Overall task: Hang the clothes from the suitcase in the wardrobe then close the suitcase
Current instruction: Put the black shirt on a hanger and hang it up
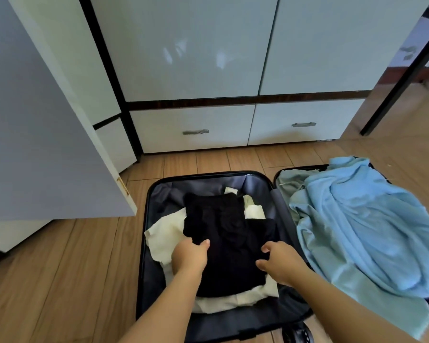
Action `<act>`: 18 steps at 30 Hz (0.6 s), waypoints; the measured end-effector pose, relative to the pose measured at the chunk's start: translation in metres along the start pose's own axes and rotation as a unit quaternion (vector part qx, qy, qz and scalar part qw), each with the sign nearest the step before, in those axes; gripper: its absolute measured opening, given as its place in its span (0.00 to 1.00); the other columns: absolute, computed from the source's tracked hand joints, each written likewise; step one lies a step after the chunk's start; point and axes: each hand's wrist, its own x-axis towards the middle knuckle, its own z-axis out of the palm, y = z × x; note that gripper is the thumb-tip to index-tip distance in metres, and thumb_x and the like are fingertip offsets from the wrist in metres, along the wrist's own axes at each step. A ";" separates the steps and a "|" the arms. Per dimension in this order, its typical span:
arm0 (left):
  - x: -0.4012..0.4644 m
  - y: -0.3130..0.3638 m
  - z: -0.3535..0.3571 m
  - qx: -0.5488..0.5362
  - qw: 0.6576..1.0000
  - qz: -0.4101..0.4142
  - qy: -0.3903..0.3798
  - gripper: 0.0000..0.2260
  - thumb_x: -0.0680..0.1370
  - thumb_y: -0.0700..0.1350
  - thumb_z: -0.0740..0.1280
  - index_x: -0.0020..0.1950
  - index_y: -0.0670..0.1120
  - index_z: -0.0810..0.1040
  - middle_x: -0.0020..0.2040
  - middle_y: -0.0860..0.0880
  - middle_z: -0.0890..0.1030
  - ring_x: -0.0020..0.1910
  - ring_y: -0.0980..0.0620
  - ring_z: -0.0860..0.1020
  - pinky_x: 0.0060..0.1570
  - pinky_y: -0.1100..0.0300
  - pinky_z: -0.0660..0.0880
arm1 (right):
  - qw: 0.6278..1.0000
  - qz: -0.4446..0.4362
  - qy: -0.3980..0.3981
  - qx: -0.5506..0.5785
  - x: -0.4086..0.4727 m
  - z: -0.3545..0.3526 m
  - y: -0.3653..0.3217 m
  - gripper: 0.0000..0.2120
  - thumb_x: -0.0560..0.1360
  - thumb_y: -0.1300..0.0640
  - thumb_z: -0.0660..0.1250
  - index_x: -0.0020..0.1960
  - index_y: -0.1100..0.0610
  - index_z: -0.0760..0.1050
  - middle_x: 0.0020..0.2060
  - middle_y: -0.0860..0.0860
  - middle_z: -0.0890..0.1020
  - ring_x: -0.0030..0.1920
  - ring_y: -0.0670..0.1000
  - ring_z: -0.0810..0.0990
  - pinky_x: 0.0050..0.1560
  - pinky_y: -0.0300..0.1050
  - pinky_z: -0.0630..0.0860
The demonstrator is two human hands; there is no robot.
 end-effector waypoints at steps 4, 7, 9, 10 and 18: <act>0.007 0.015 -0.008 0.152 0.987 0.056 -0.012 0.13 0.81 0.50 0.60 0.60 0.44 0.76 0.46 0.44 0.82 0.45 0.47 0.81 0.45 0.55 0.76 | 1.000 -0.003 0.010 0.007 0.004 -0.006 -0.002 0.23 0.77 0.49 0.64 0.69 0.56 0.68 0.61 0.52 0.76 0.57 0.50 0.77 0.52 0.39 0.72; 0.003 0.013 -0.018 0.311 0.940 0.136 0.029 0.13 0.83 0.49 0.57 0.48 0.44 0.78 0.38 0.48 0.79 0.35 0.52 0.76 0.32 0.59 0.70 | 1.000 -0.013 0.013 0.012 0.004 -0.004 -0.010 0.23 0.77 0.49 0.64 0.69 0.56 0.68 0.61 0.52 0.76 0.59 0.51 0.76 0.56 0.41 0.73; -0.006 0.014 -0.026 0.386 0.904 0.180 0.036 0.15 0.83 0.49 0.54 0.50 0.44 0.78 0.36 0.50 0.77 0.33 0.52 0.74 0.29 0.61 0.66 | 1.000 -0.018 0.012 0.016 0.003 0.001 -0.015 0.24 0.77 0.49 0.64 0.70 0.56 0.67 0.62 0.52 0.76 0.59 0.51 0.76 0.56 0.41 0.73; -0.010 0.016 -0.030 0.405 0.891 0.201 0.033 0.15 0.84 0.49 0.53 0.50 0.46 0.77 0.37 0.50 0.77 0.35 0.51 0.75 0.31 0.61 0.67 | 1.000 -0.018 0.011 0.020 0.002 0.003 -0.017 0.25 0.77 0.48 0.65 0.71 0.56 0.66 0.63 0.52 0.75 0.60 0.51 0.76 0.56 0.41 0.73; -0.059 0.083 -0.067 0.101 0.892 0.376 -0.229 0.10 0.80 0.47 0.61 0.39 0.49 0.75 0.36 0.51 0.78 0.38 0.55 0.76 0.40 0.62 0.72 | 0.965 -0.126 0.122 0.197 -0.003 -0.013 -0.031 0.46 0.62 0.53 0.77 0.73 0.44 0.56 0.57 0.47 0.75 0.58 0.51 0.76 0.55 0.46 0.75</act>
